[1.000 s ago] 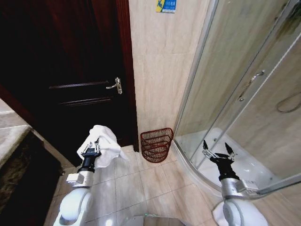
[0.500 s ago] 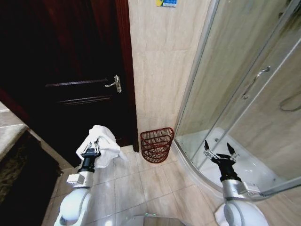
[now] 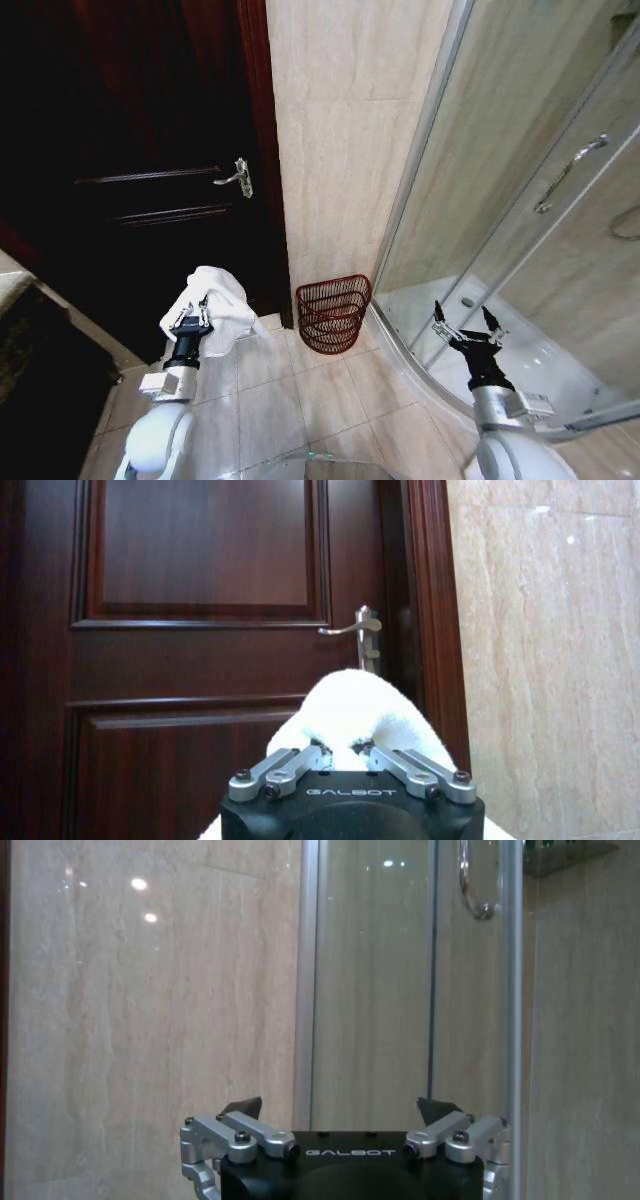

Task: Discard the used towel into the hamper.

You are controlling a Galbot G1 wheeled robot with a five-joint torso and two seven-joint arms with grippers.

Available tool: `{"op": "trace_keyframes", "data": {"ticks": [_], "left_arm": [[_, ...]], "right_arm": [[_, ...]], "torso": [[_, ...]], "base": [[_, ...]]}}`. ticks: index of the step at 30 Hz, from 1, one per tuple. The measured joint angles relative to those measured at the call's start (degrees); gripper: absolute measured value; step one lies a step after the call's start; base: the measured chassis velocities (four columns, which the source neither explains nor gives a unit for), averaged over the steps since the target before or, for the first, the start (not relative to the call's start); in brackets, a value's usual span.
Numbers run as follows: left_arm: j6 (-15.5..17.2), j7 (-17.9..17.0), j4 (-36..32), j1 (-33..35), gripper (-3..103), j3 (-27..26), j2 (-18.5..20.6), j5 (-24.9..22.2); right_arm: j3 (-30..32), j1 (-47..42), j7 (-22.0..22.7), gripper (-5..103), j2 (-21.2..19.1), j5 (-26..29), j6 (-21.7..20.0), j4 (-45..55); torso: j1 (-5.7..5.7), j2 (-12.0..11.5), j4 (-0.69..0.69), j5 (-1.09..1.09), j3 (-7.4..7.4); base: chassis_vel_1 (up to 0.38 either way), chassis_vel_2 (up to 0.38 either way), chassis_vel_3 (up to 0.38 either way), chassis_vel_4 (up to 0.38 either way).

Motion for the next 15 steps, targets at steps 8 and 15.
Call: {"op": "trace_keyframes", "data": {"ticks": [8, 15], "left_arm": [[-0.11, 0.00, -0.20, -0.04, 9, 0.06, -0.06, 0.65], [-1.00, 0.01, -0.06, -0.06, 9, 0.16, -0.29, 1.04]], "right_arm": [[0.03, -0.14, 0.19, 100, 0.06, 0.00, 0.45, -0.26], [0.16, -0.19, 0.62, 100, -0.01, 0.50, 0.89, -0.33]], "torso": [[-0.81, -1.80, 0.01, 0.00, -0.98], [-1.55, -3.55, 0.01, 0.00, -1.99]], "base": [[-0.055, 0.063, 0.065, -0.058], [0.000, 0.000, 0.000, 0.000]]}}
